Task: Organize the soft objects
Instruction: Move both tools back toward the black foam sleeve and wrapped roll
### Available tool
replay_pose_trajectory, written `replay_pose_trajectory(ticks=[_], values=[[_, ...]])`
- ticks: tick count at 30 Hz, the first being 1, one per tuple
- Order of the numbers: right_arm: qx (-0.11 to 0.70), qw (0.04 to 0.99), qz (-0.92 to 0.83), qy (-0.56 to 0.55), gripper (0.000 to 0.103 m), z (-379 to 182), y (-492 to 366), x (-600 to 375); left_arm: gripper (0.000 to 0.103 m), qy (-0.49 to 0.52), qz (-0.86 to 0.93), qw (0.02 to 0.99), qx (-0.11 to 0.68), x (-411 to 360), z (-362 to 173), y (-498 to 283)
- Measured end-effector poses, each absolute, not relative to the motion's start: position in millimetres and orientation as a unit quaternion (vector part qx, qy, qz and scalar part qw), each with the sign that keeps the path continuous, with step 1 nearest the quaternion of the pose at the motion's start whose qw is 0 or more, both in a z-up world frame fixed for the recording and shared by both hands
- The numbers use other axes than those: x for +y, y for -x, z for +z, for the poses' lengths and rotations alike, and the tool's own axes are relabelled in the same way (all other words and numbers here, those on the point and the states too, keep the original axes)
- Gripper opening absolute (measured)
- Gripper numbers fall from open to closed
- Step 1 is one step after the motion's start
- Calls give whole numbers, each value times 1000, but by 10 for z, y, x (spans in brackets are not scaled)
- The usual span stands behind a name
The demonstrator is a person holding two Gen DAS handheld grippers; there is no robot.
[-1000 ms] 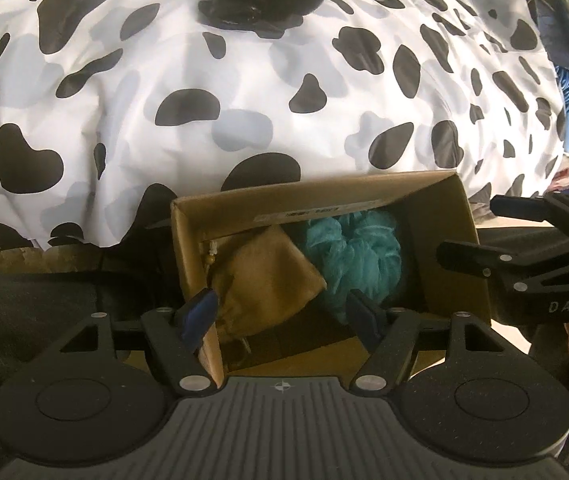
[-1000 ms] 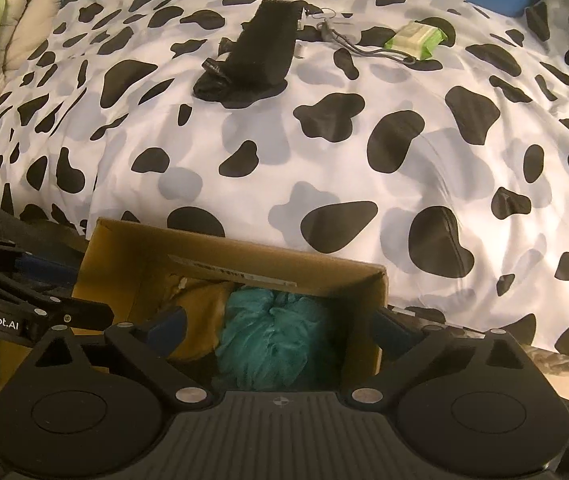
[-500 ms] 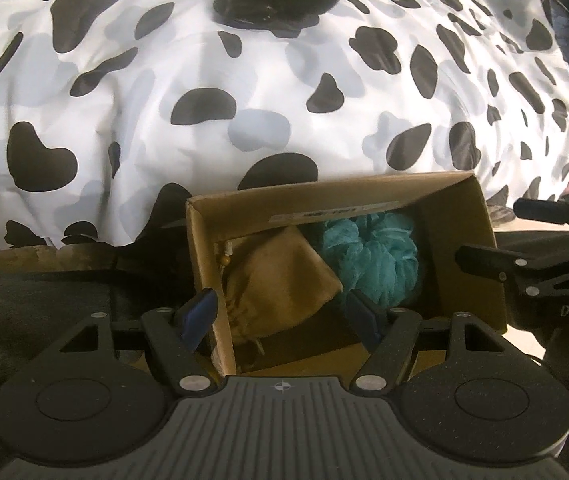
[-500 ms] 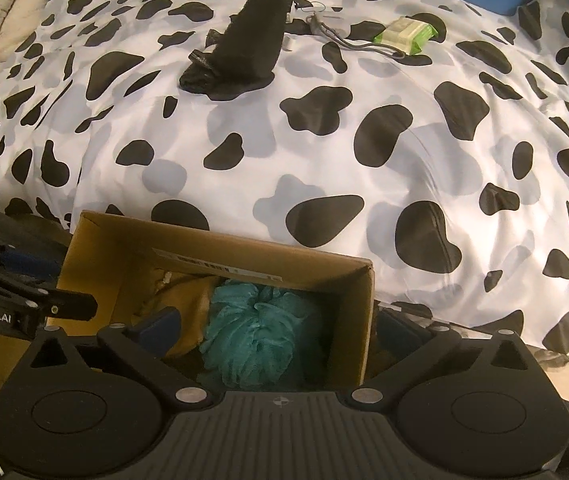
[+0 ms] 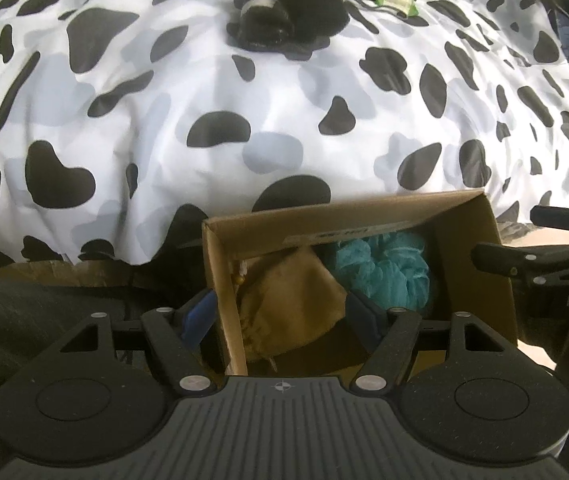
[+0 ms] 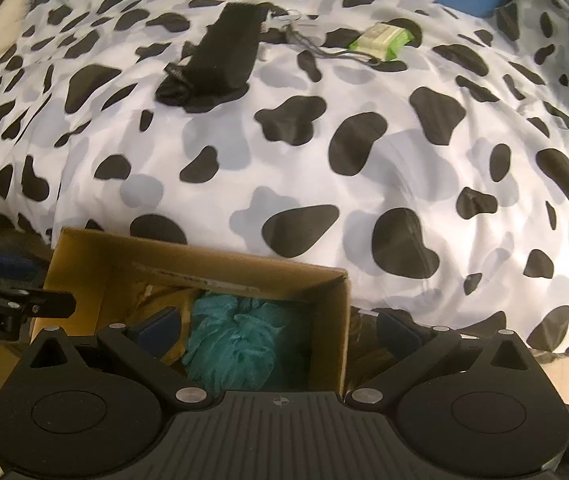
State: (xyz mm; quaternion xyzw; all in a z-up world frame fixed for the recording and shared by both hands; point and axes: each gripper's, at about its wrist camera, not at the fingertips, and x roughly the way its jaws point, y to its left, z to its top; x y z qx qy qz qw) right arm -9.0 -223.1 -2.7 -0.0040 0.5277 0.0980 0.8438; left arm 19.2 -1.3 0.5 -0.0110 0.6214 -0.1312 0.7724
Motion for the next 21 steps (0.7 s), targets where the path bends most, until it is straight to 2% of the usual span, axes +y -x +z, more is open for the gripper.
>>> replay_pose_trajectory(ticks=[21], values=[[489,869,75,-13,103,94,66,-2314,70,-6,-127,849,513,-24,333,-162]])
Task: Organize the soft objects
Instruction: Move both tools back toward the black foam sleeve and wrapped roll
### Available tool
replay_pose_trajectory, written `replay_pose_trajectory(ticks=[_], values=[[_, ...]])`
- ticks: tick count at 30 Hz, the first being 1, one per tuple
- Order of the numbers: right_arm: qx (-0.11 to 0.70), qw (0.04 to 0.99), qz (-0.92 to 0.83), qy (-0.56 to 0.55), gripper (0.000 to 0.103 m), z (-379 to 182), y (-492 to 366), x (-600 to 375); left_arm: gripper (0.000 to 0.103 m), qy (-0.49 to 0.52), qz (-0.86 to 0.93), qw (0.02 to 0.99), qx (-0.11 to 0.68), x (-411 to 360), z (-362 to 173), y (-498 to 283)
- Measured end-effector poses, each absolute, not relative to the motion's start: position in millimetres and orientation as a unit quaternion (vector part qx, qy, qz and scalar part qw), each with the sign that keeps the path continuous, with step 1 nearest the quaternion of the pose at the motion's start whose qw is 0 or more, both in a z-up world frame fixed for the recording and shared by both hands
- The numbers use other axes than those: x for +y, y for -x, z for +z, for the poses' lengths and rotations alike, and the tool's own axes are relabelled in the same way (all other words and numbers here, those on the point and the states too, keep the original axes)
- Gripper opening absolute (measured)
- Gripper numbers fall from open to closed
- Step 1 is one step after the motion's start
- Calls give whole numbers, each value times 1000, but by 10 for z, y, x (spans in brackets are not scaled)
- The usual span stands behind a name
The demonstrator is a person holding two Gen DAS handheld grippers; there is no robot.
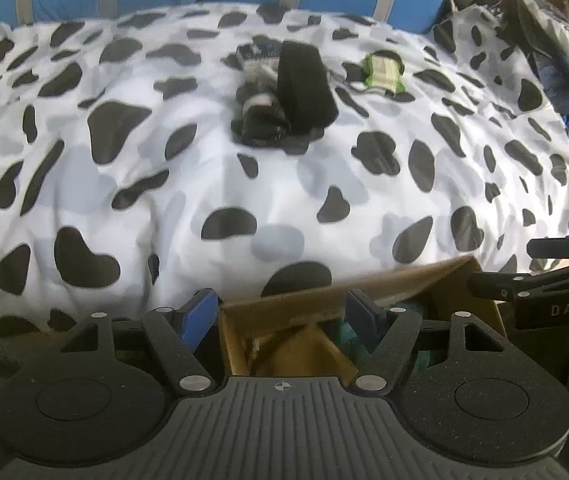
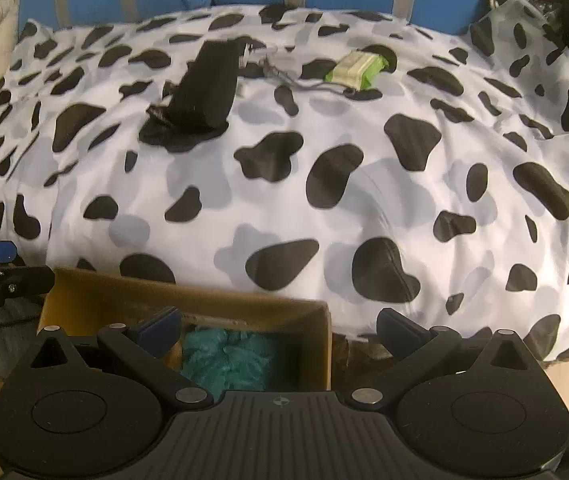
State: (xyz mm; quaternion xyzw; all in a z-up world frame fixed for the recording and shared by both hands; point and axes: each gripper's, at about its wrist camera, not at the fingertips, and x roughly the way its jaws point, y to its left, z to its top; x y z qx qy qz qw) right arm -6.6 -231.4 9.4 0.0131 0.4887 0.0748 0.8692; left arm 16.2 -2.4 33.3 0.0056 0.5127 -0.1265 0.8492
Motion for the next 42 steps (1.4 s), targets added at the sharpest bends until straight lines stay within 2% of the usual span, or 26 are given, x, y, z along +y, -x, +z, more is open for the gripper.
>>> replay_pose_trajectory(ticks=[14,23,42], values=[[430,900,67,-39,103,277,-20,-2411,70,-23,-145,873,466,-26,489,-192],[419,901,88,-69,103,311,-175,-2463,70,-40,-137,885,443,-4,523,-339],[388,914,102,-66,103,361,-663,-2524,70,-43,-111,892,436,80,448,-881]])
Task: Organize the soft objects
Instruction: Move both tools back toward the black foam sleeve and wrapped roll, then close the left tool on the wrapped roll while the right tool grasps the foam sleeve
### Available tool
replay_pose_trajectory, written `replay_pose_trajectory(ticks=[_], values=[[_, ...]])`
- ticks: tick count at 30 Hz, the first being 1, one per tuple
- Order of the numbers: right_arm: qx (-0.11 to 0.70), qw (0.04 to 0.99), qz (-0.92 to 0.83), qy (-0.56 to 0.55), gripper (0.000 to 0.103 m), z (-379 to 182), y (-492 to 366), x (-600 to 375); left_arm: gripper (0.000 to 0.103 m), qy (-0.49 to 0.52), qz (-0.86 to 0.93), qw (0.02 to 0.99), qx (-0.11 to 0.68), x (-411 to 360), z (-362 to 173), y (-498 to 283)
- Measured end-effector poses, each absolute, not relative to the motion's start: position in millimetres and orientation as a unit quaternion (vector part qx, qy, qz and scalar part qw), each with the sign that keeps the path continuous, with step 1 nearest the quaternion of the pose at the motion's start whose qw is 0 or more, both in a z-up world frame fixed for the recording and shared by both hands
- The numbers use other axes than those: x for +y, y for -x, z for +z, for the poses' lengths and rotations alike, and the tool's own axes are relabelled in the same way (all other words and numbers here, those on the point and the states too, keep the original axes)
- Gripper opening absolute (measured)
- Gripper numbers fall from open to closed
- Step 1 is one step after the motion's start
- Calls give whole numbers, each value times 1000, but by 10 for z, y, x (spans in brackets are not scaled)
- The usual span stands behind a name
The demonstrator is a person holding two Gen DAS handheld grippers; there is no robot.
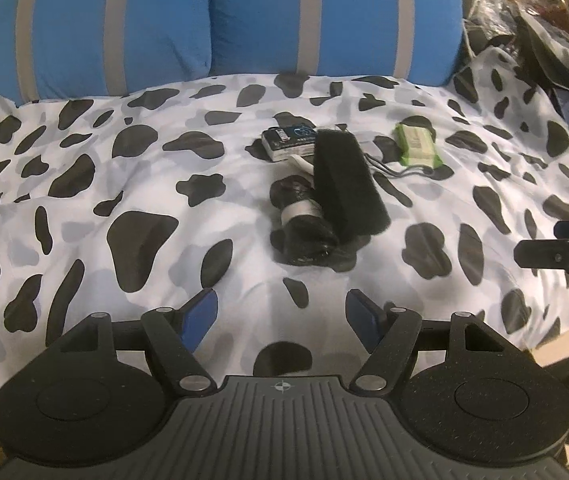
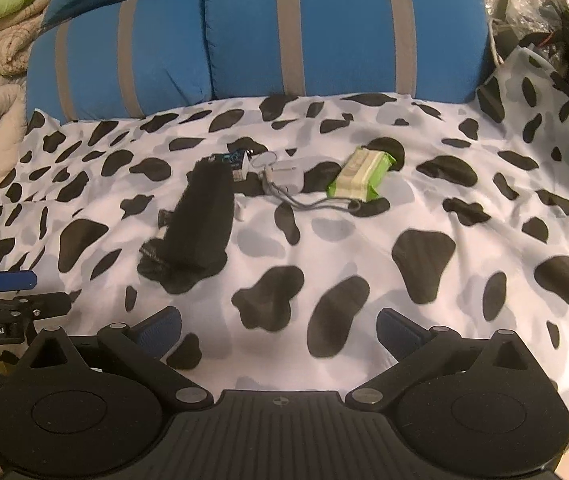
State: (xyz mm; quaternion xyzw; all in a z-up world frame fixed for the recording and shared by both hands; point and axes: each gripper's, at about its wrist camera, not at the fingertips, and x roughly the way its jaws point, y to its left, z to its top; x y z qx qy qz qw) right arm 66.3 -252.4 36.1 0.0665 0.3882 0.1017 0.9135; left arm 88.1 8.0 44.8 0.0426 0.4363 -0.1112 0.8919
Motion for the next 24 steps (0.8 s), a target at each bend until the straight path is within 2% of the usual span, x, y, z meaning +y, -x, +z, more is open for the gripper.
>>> replay_pose_trajectory(ticks=[18,20,24], values=[[386,911,140,-35,101,342,-1263,-2276,70,-28,-100,888,448,130,378,-1361],[388,909,148,-34,95,331,-1327,-2243,70,-29,-99,887,450,125,369,-1418],[391,905,163,-30,95,311,-1471,-2151,70,-32,-98,886,452,102,363,-1521]])
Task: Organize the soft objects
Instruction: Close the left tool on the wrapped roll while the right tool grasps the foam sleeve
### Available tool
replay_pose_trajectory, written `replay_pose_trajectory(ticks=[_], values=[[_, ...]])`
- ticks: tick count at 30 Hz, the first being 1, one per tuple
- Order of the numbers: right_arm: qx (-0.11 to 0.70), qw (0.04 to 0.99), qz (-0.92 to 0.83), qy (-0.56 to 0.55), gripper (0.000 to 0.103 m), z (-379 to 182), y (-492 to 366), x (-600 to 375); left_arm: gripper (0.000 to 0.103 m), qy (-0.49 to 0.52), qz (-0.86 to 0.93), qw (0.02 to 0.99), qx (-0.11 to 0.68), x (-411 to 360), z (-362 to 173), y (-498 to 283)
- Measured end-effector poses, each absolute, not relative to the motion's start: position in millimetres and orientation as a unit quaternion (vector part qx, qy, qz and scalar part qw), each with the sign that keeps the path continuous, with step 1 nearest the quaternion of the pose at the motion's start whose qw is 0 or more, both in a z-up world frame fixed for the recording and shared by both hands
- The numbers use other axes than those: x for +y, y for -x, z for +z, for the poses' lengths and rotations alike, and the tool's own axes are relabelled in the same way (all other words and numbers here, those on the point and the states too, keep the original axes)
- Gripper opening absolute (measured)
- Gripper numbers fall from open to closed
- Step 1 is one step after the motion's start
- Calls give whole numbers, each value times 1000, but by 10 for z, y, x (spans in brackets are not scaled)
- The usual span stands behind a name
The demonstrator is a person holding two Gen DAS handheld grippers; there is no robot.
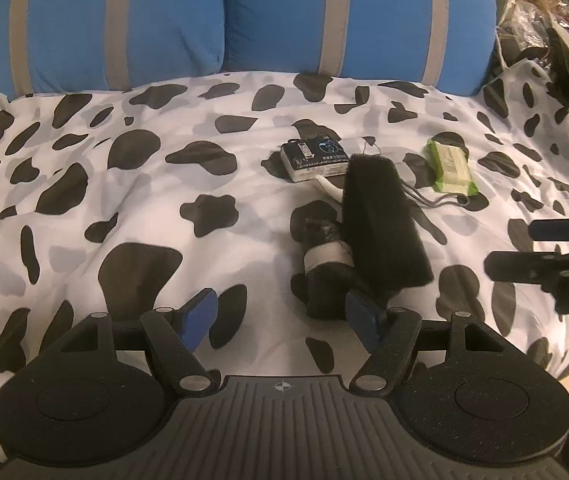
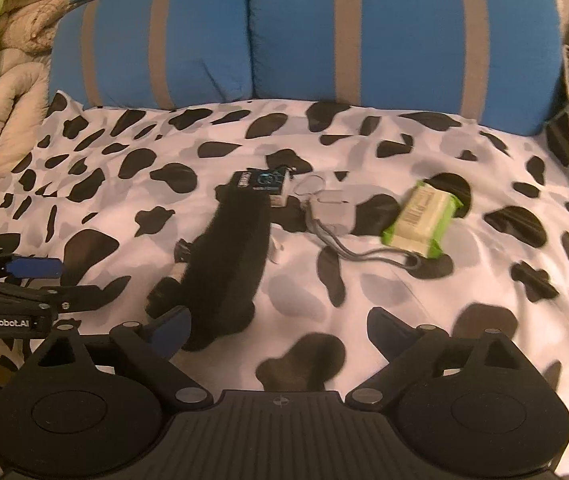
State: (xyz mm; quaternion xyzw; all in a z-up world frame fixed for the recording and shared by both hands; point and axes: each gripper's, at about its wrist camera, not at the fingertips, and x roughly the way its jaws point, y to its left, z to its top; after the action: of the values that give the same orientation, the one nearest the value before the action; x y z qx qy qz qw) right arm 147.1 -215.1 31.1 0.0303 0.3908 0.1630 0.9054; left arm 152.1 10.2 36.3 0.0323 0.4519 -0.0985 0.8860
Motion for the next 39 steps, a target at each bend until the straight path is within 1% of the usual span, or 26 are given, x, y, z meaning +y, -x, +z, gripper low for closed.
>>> replay_pose_trajectory(ticks=[8,19,25,27,28,29,31,35,39], values=[[391,902,181,-17,93,283,-1724,-1970,70,-46,-89,886,452,87,346,-1708],[399,892,213,8,93,177,-2032,-1586,70,-23,-68,884,462,237,359,-1917],[414,889,198,10,90,68,-2150,-1482,70,-18,-71,880,469,258,343,-1942],[418,886,200,5,85,41,-2157,-1474,70,-18,-72,880,469,263,346,-1939],[422,884,201,5,78,25,-2159,-1471,70,-17,-73,880,470,262,345,-1937],[429,880,203,6,65,-1,-2161,-1467,70,-17,-73,879,471,259,343,-1938],[446,871,206,5,51,-55,-2164,-1469,70,-17,-75,878,472,248,339,-1937],[446,872,202,2,47,-51,-2109,-1528,70,-16,-80,877,474,221,333,-1934],[445,877,183,-6,45,-9,-2054,-1676,70,-4,-94,876,474,195,343,-1923]])
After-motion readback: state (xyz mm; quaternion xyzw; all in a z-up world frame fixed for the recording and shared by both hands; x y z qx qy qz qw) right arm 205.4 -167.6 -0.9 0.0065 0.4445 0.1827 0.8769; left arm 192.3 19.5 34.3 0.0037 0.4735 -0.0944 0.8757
